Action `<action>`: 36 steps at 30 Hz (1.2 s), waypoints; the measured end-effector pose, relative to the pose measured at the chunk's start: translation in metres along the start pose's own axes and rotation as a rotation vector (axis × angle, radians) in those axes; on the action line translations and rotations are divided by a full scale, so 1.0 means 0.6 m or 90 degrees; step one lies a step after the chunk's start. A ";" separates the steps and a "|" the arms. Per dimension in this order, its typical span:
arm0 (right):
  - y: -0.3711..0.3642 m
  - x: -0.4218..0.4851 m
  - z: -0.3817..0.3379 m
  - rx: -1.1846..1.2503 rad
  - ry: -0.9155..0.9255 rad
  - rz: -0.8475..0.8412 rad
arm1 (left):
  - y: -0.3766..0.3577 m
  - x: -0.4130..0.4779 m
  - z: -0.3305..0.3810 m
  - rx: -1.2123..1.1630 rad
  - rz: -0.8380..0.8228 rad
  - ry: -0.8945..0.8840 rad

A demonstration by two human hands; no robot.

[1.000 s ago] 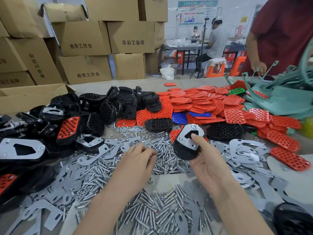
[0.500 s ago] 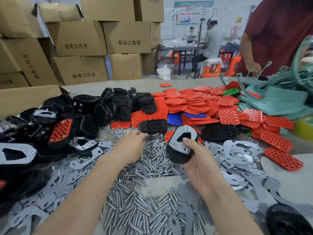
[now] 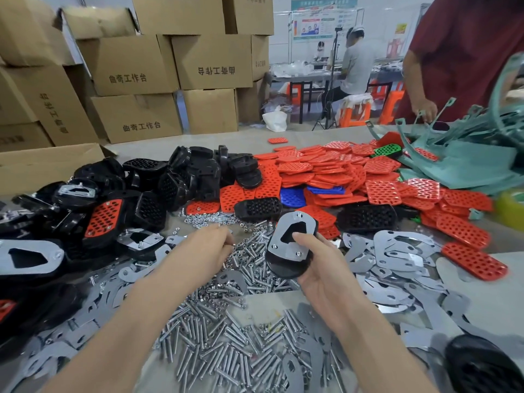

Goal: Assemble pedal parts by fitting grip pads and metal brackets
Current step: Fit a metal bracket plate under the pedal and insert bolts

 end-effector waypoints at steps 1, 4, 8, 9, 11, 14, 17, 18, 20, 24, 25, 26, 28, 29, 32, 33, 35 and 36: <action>-0.002 -0.001 0.002 -0.003 -0.002 -0.003 | 0.002 -0.011 -0.003 -0.034 0.027 0.011; -0.010 -0.006 0.006 -0.002 -0.009 -0.006 | -0.004 -0.039 -0.013 -0.107 0.087 0.038; -0.023 -0.018 0.008 -0.010 -0.034 -0.030 | -0.016 -0.062 -0.010 -0.160 0.146 0.022; -0.024 -0.020 0.008 -0.014 -0.040 -0.030 | -0.016 -0.066 -0.009 -0.175 0.160 0.017; -0.024 -0.021 0.007 -0.020 -0.043 -0.024 | -0.016 -0.072 -0.009 -0.205 0.184 0.015; -0.025 -0.022 0.009 -0.038 -0.041 -0.020 | -0.018 -0.076 -0.013 -0.238 0.201 0.034; -0.025 -0.022 0.012 -0.048 -0.034 -0.028 | -0.017 -0.077 -0.019 -0.361 0.181 0.049; -0.025 -0.021 0.012 -0.052 -0.033 -0.031 | -0.015 -0.078 -0.020 -0.415 0.176 0.047; -0.027 -0.020 0.015 -0.060 -0.032 -0.041 | -0.009 -0.082 -0.017 -0.498 0.176 0.046; -0.029 -0.018 0.025 -0.090 -0.025 -0.083 | -0.005 -0.088 -0.011 -0.600 0.190 0.057; -0.029 -0.018 0.028 -0.103 -0.024 -0.095 | -0.004 -0.088 -0.010 -0.622 0.192 0.058; -0.030 -0.018 0.030 -0.114 -0.021 -0.103 | -0.004 -0.088 -0.008 -0.642 0.188 0.057; -0.033 -0.020 0.034 -0.131 -0.018 -0.120 | -0.003 -0.088 -0.003 -0.690 0.173 0.056; -0.035 -0.022 0.036 -0.140 -0.019 -0.134 | -0.001 -0.090 0.000 -0.710 0.169 0.054; -0.044 -0.030 0.042 -0.168 -0.021 -0.183 | 0.009 -0.097 0.007 -0.698 0.188 0.043; -0.046 -0.032 0.043 -0.171 -0.020 -0.193 | 0.011 -0.099 0.008 -0.675 0.193 0.039; -0.051 -0.036 0.044 -0.172 -0.016 -0.204 | 0.014 -0.102 0.012 -0.631 0.201 0.031; -0.053 -0.037 0.044 -0.174 -0.014 -0.206 | 0.016 -0.103 0.014 -0.613 0.208 0.027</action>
Point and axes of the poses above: each hand's wrist, its own x-axis towards the middle knuckle, its own y-axis out of the back of the hand, z = x × y, the point moved 6 cm from there along x, towards the middle knuckle, and after that the axes turned 10 degrees about y, right-handed, at the moved point
